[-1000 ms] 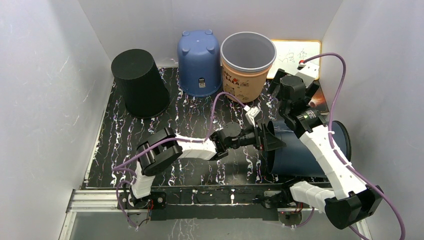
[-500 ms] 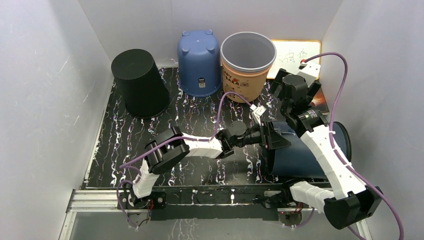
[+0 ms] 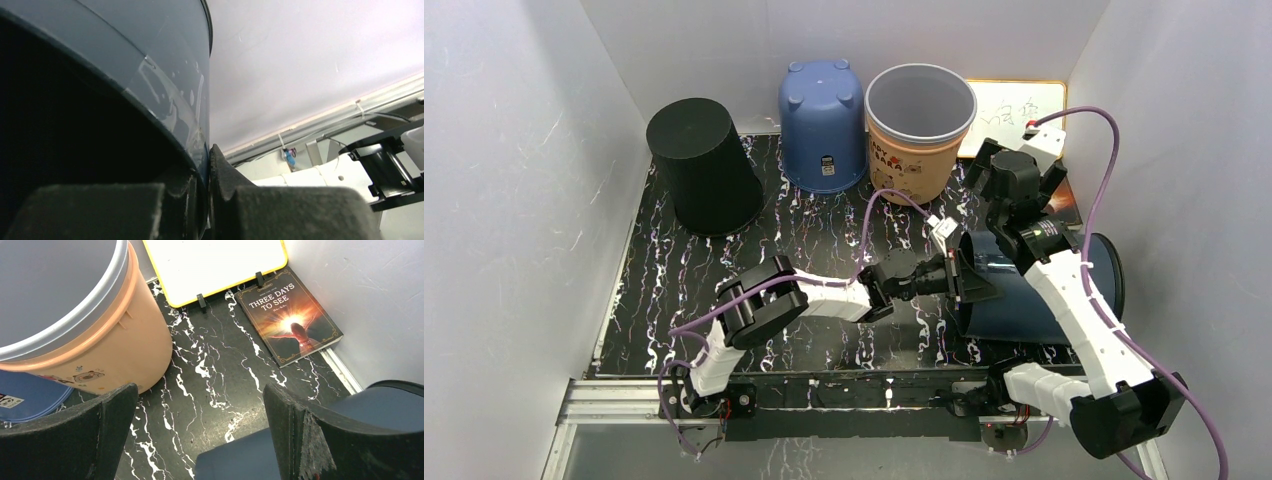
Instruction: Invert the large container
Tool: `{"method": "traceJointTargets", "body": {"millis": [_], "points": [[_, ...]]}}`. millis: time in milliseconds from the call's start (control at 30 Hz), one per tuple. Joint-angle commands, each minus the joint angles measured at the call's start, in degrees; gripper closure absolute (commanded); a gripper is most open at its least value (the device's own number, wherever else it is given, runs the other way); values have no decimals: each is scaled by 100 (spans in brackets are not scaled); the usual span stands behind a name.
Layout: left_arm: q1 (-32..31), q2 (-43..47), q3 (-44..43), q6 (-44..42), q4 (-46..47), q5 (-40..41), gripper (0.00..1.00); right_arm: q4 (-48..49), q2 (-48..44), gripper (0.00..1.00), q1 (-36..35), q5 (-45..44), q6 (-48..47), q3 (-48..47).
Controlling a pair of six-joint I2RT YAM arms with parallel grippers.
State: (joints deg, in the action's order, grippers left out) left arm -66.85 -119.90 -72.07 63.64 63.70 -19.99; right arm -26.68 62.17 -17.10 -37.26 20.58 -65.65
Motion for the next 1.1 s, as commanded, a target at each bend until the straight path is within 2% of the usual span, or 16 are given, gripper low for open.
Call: {"method": "traceJointTargets", "body": {"millis": [0, 300, 400, 467, 667, 867, 967, 1067], "points": [[81, 284, 483, -262, 287, 156, 100, 330, -135, 2, 82, 11, -74, 17], [256, 1491, 2705, -553, 1070, 607, 100, 412, -153, 2, 130, 51, -93, 128], [277, 2209, 3242, -876, 739, 745, 100, 463, -138, 2, 145, 82, -80, 141], [278, 2747, 3437, -1160, 163, 809, 100, 471, -119, 2, 156, 91, -79, 111], [271, 3868, 3278, -1514, -970, 922, 100, 539, -22, 2, 228, -14, -102, -58], [230, 3946, 2957, -1262, -821, 878, 100, 584, 53, 2, 526, -364, -150, -329], [225, 3552, 2937, -996, -209, 753, 100, 678, 47, 2, 694, -170, -79, -374], [232, 2892, 2872, -635, 988, 546, 100, 658, 99, 2, 759, -22, -28, -429]]}}
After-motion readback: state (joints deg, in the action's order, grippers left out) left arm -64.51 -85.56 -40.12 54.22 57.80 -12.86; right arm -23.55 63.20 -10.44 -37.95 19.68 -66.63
